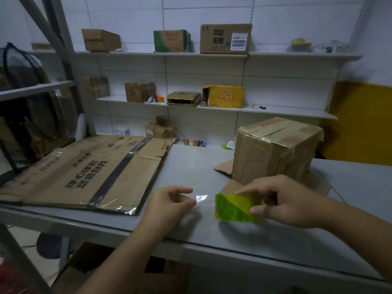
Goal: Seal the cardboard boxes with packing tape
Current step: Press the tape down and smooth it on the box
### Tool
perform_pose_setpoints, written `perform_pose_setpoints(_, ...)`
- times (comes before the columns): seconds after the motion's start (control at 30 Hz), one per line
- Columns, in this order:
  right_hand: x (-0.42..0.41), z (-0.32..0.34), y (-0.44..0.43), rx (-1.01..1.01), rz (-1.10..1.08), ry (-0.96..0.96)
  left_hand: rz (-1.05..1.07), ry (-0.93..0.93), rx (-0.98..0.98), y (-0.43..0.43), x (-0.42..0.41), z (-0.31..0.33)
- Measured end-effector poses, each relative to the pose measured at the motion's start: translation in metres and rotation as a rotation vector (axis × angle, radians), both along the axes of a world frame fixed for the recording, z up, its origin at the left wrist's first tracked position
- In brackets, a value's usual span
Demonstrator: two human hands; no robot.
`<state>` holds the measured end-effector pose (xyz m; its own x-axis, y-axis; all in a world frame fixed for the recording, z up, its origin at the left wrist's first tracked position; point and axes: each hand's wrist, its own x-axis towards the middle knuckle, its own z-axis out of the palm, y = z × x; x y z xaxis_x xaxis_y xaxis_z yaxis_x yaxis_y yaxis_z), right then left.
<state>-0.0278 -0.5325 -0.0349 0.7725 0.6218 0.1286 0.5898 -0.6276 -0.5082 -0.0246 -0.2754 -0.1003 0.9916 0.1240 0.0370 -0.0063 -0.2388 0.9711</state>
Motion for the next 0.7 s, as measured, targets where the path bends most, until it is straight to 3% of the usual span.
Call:
perform_pose_setpoints(0.1,-0.006,-0.015,-0.008,-0.186,0.049,-0.133,0.046,-0.085,0.403,0.000,-0.001,-0.010)
perform_pose_setpoints(0.17,-0.010,-0.033,-0.012,-0.200,0.070,-0.089,0.020,-0.134,0.608,0.002,-0.001,-0.017)
perform_pose_setpoints(0.27,-0.016,-0.033,-0.020,0.047,-0.015,0.025,-0.041,-0.116,0.732,0.004,0.000,-0.015)
perform_pose_setpoints(0.37,-0.021,-0.029,-0.040,0.183,-0.165,-0.041,-0.103,-0.091,0.871,0.009,0.001,-0.015)
perform_pose_setpoints(0.43,-0.024,-0.038,-0.067,0.061,-0.305,-0.077,-0.145,-0.105,0.865,0.014,-0.001,-0.016)
perform_pose_setpoints(0.57,-0.031,-0.068,-0.138,-0.335,-0.548,-0.192,-0.083,-0.183,0.547,0.010,-0.005,-0.002)
perform_pose_setpoints(0.7,-0.030,-0.074,-0.170,-0.261,-0.614,-0.341,-0.105,-0.295,0.393,-0.023,0.010,0.029)
